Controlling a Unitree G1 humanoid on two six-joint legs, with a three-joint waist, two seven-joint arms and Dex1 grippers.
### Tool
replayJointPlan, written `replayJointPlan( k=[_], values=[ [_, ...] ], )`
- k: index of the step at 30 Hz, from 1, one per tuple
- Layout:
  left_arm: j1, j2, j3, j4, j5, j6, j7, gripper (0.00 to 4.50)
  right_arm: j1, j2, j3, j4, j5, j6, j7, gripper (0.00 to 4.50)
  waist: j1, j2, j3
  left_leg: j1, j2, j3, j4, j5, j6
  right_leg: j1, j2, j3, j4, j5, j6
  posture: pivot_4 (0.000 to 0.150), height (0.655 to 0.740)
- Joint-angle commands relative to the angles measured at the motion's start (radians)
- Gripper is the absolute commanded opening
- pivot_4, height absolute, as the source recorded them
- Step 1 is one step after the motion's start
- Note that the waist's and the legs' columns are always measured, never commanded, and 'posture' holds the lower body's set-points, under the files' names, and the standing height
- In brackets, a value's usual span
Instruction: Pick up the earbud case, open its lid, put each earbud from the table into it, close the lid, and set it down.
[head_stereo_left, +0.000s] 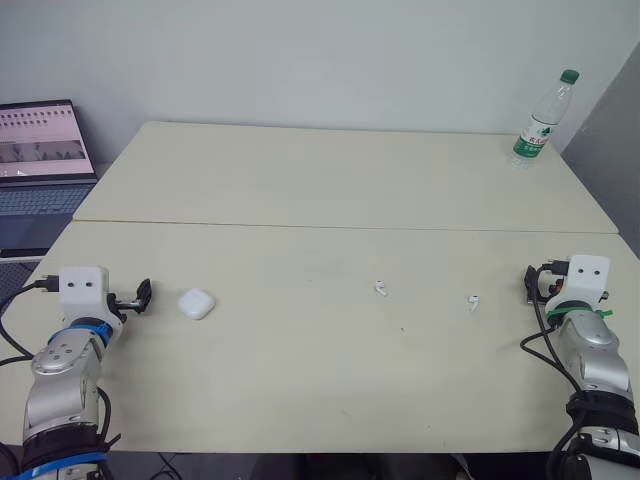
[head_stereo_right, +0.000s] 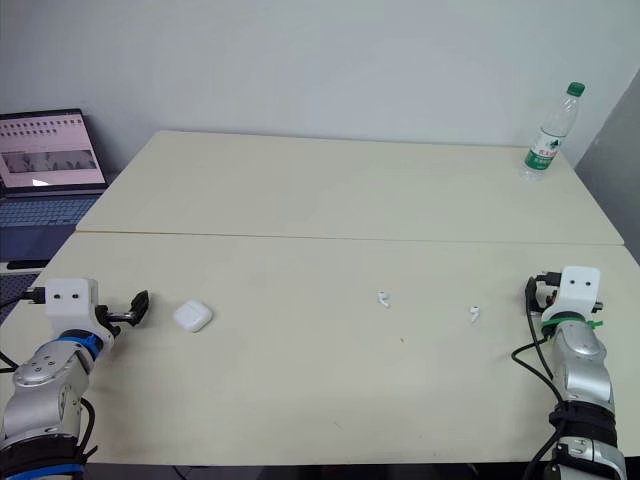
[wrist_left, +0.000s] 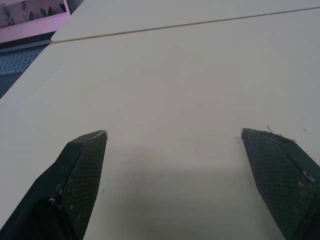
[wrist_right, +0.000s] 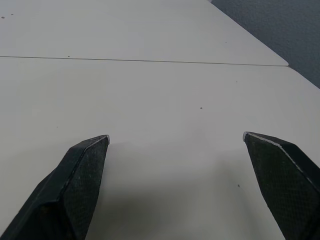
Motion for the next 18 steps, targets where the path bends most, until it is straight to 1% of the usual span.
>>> replayJointPlan(
  k=[1,8,14,18],
  values=[
    [-0.008,0.017,0.032,-0.034,-0.005,-0.012,0.01,4.49,-0.019,-0.027,-0.024,-0.006,0.002,-0.029,-0.01,4.5,0.0,0.0,0.0,0.0,0.0,0.0,0.0,0.0,0.0,0.0,0.0,0.0,0.0,0.0,0.0,0.15,0.74],
    [-0.011,0.017,0.039,-0.029,-0.008,-0.026,0.017,4.49,-0.016,-0.044,-0.028,-0.006,0.005,-0.023,-0.001,4.5,0.0,0.0,0.0,0.0,0.0,0.0,0.0,0.0,0.0,0.0,0.0,0.0,0.0,0.0,0.0,0.15,0.74],
    [-0.005,0.015,0.039,-0.028,-0.006,-0.03,0.005,4.49,-0.012,-0.048,-0.032,-0.014,0.011,-0.021,-0.006,4.5,0.0,0.0,0.0,0.0,0.0,0.0,0.0,0.0,0.0,0.0,0.0,0.0,0.0,0.0,0.0,0.15,0.74],
    [-0.009,0.02,0.047,-0.05,-0.029,-0.019,-0.022,4.49,-0.006,-0.046,-0.027,-0.029,0.01,-0.023,-0.003,4.5,0.0,0.0,0.0,0.0,0.0,0.0,0.0,0.0,0.0,0.0,0.0,0.0,0.0,0.0,0.0,0.15,0.74]
  ],
)
